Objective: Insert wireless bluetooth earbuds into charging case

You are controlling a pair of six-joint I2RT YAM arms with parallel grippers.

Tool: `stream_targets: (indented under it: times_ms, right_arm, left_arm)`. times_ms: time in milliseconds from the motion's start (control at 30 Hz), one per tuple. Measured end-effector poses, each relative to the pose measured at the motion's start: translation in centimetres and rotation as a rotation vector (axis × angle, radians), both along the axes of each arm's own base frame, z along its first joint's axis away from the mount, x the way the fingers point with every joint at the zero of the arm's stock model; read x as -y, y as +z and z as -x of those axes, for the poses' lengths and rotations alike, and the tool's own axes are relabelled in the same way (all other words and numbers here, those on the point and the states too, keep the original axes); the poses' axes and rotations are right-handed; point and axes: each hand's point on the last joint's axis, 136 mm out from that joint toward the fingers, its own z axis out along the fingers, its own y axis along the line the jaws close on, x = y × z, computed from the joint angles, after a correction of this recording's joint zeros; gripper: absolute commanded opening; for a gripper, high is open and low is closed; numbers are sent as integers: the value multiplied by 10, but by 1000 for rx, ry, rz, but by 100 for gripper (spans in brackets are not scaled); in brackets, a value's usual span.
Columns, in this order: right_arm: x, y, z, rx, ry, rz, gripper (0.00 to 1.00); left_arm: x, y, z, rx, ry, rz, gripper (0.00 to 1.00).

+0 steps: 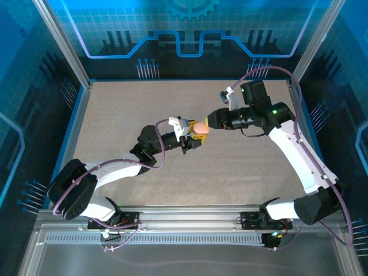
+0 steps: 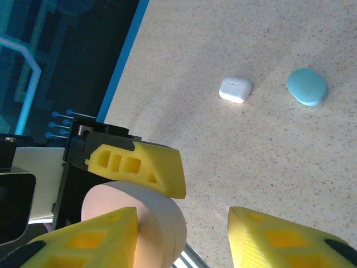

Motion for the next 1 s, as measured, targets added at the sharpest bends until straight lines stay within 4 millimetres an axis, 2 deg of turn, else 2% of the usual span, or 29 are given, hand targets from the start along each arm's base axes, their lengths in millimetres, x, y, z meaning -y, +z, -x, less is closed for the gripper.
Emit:
stream_targets:
  times_ms: [167,500,800,833,933,1000]
  right_arm:
    - [-8,-7,4,-61,44,-107,54]
    - [-29,-9,24,-172,175,-304,54]
    - [-30,-5,25,-217,193,-375,32]
    - [-30,-5,24,-219,193,-381,32]
    - [-30,-5,24,-229,189,-391,44]
    - [-30,-4,23,-234,185,-397,47]
  left_arm:
    - [0,-4,0,-23,-1,-6,32]
    - [-1,-1,-4,-25,20,8,33]
    - [-3,6,-5,-4,31,28,34]
    - [-3,6,-5,-2,31,28,34]
    - [-3,6,-5,-3,32,28,34]
    - [-3,6,-6,-6,33,26,34]
